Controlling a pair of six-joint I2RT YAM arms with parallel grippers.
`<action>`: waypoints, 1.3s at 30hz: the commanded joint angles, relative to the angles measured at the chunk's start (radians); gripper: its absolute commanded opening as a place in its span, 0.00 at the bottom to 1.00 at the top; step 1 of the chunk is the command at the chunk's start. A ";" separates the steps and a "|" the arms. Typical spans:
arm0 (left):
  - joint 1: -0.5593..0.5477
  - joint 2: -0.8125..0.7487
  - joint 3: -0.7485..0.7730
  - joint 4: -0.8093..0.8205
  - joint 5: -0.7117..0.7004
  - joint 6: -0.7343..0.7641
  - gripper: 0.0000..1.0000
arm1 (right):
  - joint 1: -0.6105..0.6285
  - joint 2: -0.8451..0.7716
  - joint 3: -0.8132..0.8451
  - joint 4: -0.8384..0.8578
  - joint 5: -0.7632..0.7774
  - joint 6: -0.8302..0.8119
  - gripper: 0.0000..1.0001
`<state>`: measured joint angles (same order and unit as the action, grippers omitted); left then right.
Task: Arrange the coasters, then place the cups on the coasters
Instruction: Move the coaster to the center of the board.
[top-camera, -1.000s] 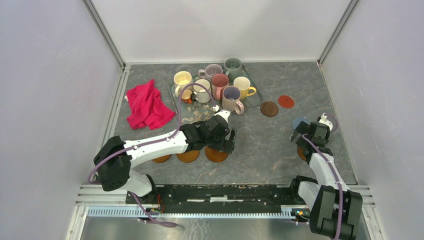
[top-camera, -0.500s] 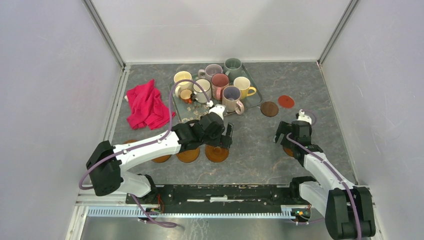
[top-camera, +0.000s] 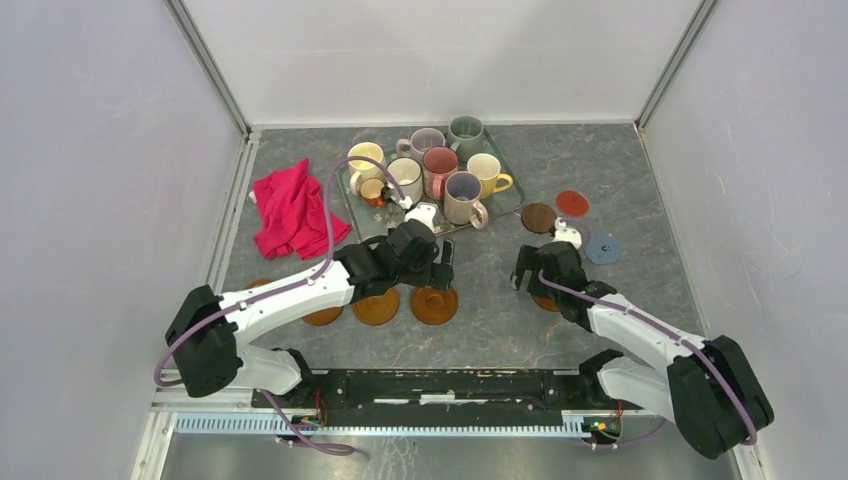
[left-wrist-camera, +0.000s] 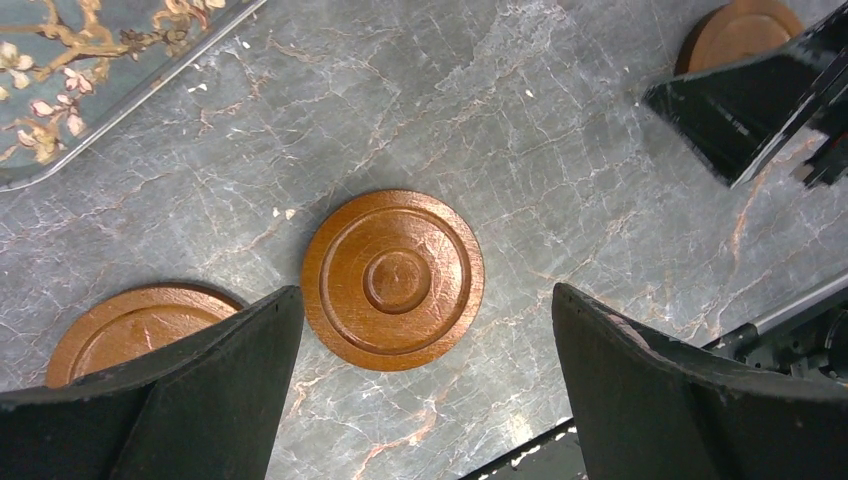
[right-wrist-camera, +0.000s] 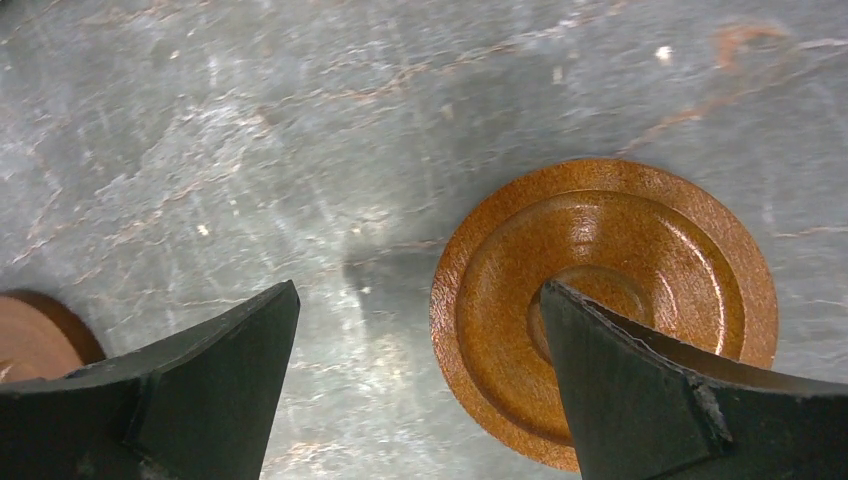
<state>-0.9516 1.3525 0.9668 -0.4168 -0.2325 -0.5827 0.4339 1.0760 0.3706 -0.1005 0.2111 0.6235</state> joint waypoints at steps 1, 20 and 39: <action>0.018 -0.043 -0.012 0.030 -0.018 0.011 1.00 | 0.113 0.062 0.004 -0.066 -0.016 0.143 0.98; 0.051 -0.072 -0.038 0.036 -0.007 -0.009 1.00 | 0.479 0.260 0.152 -0.067 0.057 0.293 0.98; 0.065 -0.090 -0.066 0.050 0.007 -0.012 1.00 | 0.536 0.274 0.174 -0.089 0.072 0.328 0.98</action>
<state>-0.8913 1.2873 0.9092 -0.4088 -0.2317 -0.5831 0.9535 1.3350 0.5652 -0.1184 0.3199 0.9062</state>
